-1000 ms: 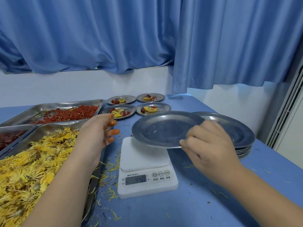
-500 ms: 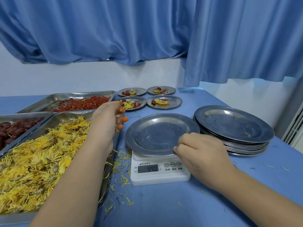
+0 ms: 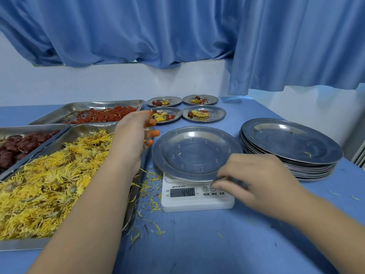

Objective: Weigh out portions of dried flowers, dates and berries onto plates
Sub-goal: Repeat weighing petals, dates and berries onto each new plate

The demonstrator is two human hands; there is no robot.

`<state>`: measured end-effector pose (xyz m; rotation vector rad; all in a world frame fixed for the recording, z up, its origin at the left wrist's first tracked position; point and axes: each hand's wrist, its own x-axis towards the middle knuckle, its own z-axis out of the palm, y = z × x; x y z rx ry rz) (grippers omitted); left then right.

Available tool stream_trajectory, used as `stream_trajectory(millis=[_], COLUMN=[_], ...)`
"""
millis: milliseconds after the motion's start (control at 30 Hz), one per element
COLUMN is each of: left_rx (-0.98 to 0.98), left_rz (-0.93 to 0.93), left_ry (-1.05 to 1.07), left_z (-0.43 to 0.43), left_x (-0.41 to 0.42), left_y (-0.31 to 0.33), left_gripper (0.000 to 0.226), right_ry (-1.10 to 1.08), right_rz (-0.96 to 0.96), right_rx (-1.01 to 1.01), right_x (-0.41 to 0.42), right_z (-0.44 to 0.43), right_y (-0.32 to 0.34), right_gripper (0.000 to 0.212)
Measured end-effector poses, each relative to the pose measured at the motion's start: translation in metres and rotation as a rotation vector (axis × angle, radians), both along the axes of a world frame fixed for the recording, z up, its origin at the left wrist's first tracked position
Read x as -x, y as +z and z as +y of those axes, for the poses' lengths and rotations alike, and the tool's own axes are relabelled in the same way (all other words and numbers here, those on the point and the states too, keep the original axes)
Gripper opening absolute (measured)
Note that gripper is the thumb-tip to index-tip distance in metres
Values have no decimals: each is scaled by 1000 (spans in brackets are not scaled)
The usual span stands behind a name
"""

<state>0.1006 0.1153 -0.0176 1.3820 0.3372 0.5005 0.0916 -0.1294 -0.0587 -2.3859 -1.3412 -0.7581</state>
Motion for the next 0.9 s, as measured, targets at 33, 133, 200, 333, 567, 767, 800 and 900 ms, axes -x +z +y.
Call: stream_trajectory(millis=[33,133,200,333,567,767,800,900], left_rx=[-1,-8,-7,-8,-33,-50,-49,-57], left_rz=[5,31,36,19,8,19,20,23], left_ry=[-1,-1,-4,-14,-21,-14,-13,-17], left_z=[-1,-2,-3,-2,-2,-3,-3,-4], left_x=[0,-1,-1,1,0,-1,-1,0], left_y=[1,4,4,1,-2,-2,-2,-3], left_gripper=[26,26,26,25,25,25,25,26], right_ry=[-2,-64,-111,-109,-173,-241,-254,-287], right_rz=[68,260,345,388,467,487,489,455], right_rx=[-5,79,160,209,338,357,364,391], right_x=[-2,-6,-6,-2,3,5,6,10], right_z=[-6,-23,-27,-20,-17,-15,-14,-10], right_y=[4,12,11,7,4,3,2,0], right_gripper=[32,37,37,40,44,44,45,46])
